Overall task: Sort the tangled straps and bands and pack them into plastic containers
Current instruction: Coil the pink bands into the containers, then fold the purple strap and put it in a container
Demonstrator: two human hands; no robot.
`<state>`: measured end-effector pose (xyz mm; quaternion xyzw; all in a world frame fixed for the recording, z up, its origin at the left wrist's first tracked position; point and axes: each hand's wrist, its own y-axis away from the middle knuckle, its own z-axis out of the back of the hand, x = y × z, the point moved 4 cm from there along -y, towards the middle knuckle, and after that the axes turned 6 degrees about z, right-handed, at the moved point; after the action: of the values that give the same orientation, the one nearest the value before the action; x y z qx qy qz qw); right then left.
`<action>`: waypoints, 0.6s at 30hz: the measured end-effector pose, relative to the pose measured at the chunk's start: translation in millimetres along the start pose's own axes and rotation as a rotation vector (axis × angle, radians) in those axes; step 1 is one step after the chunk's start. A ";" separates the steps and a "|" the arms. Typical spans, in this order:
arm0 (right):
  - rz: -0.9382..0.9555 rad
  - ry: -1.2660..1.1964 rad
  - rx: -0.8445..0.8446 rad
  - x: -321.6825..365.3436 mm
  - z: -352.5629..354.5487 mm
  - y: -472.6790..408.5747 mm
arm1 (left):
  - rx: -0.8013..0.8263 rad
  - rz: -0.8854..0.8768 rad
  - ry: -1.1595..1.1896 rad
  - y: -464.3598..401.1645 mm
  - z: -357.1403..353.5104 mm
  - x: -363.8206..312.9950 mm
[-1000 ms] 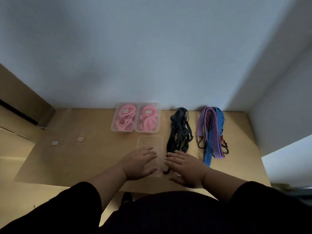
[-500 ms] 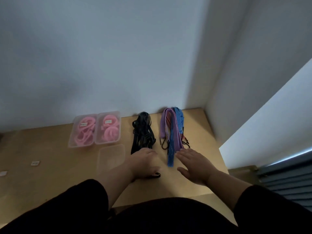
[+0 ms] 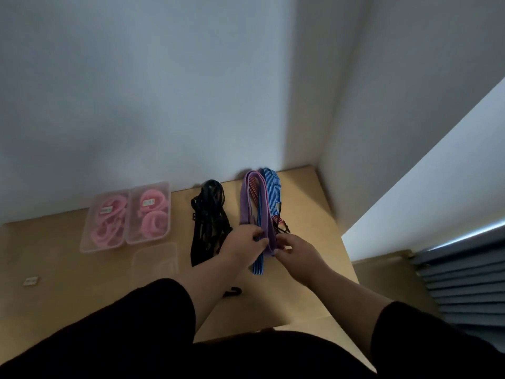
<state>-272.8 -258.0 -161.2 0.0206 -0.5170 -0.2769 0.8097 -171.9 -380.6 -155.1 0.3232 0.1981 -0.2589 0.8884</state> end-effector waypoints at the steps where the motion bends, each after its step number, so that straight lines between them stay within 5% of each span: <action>1: -0.025 -0.051 -0.005 -1.6 -1.1 -1.1 | 0.013 -0.019 -0.035 0.7 -0.8 -4.0; 6: -0.021 -0.293 -0.028 5.1 2.7 -2.1 | 0.085 -0.165 -0.138 12.2 0.2 -26.6; 10: 0.030 -0.400 -0.020 24.7 12.8 -6.8 | -0.036 -0.198 -0.093 17.5 21.4 -34.6; 18: 0.356 0.172 -0.100 89.0 34.3 -23.2 | -0.227 -0.235 -0.132 37.8 105.0 -47.0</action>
<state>-284.1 -310.8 -79.1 -0.0878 -0.4270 -0.1520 0.8870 -167.2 -411.3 -38.0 0.1775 0.2036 -0.3579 0.8938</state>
